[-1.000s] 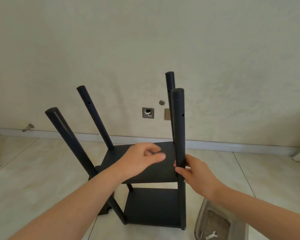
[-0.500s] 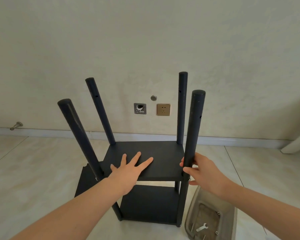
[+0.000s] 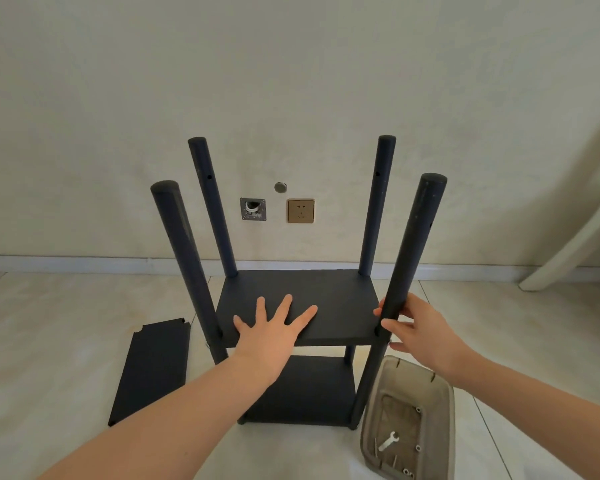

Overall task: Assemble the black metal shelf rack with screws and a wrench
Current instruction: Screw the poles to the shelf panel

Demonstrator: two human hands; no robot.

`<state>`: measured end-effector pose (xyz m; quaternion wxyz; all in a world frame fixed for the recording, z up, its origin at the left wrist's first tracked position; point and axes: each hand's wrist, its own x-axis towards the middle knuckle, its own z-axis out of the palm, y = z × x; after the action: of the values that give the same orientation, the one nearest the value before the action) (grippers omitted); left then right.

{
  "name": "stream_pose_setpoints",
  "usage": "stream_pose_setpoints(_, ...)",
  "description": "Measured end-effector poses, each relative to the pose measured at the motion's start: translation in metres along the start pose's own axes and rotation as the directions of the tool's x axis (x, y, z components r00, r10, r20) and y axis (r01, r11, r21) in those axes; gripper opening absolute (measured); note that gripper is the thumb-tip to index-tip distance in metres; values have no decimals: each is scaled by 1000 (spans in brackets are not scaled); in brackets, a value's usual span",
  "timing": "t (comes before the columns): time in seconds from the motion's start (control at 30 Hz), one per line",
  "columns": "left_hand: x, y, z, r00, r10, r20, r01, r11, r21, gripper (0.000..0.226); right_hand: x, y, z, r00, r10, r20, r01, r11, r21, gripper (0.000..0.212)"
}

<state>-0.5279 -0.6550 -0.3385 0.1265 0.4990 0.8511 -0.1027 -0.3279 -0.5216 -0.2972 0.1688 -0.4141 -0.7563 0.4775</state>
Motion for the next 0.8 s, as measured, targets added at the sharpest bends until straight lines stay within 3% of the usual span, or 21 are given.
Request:
stream_pose_setpoints(0.27,-6,-9,-2,997,24,-69,-16,993,120,119,3,-3,4,999,-36,-8,35,995,-92,26)
stream_pose_setpoints(0.47,-18,-14,4,987,67,-143,-29,968,251,104,-1,0,10,997,-39,-72,21,973,-230,26)
stream_pose_setpoints(0.57,-30,-18,3,971,95,-220,-37,966,255,84,-8,4,14,991,54,-119,-87,953,-289,29)
stream_pose_setpoints(0.67,-47,-27,2,948,119,-296,-53,974,220,49,-19,10,23,974,217,-58,-224,934,-278,34)
stream_pose_setpoints(0.8,-73,-46,9,962,137,-237,-69,959,275,36,-27,13,34,980,189,-67,-201,928,-314,30)
